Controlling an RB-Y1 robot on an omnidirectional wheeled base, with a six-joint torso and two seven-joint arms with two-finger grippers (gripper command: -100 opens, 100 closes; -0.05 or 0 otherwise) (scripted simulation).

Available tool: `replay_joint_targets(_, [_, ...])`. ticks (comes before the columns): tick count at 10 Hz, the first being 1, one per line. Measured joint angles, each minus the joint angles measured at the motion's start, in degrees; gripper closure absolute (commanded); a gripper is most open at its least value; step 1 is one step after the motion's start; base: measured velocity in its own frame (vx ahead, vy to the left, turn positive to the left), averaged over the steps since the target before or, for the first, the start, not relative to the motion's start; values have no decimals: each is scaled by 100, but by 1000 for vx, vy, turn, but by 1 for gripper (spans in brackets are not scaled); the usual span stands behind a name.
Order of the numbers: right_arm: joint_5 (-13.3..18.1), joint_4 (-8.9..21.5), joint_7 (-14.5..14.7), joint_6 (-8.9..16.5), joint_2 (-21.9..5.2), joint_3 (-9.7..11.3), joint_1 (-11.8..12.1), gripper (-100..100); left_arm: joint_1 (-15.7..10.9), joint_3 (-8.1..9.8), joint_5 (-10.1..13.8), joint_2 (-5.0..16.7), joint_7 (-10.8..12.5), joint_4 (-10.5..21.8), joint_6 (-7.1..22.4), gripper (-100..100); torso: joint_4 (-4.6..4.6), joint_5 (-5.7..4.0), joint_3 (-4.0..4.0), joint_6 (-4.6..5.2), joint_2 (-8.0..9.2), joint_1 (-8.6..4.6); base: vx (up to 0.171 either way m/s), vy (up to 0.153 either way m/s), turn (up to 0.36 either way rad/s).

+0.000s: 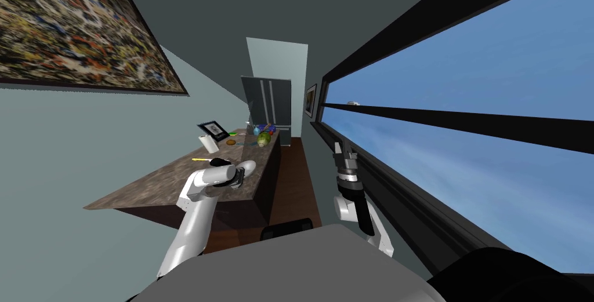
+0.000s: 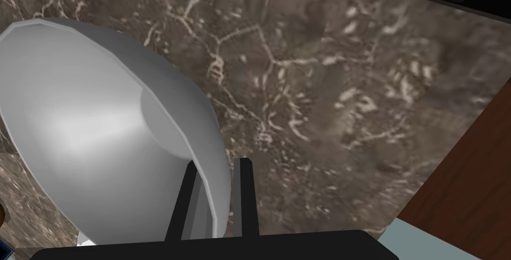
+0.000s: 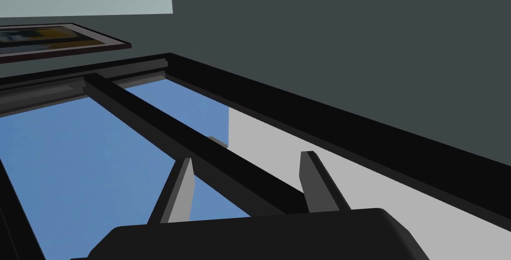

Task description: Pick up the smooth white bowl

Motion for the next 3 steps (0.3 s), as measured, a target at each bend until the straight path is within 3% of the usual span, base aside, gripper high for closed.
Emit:
replay_joint_targets(2, [0, 0, 0, 0, 0, 0, 0, 0, 12, 16, 7, 1, 2, -237, 222, 100, 1, -1, 3, -1, 6, -2, -10, -4, 2])
replay_joint_targets(3, [0, 0, 0, 0, 0, 0, 0, 0, 11, 17, 8, 2, 2, -251, 247, 0, -1, 1, 1, -1, 2, 0, 0, 0, 0])
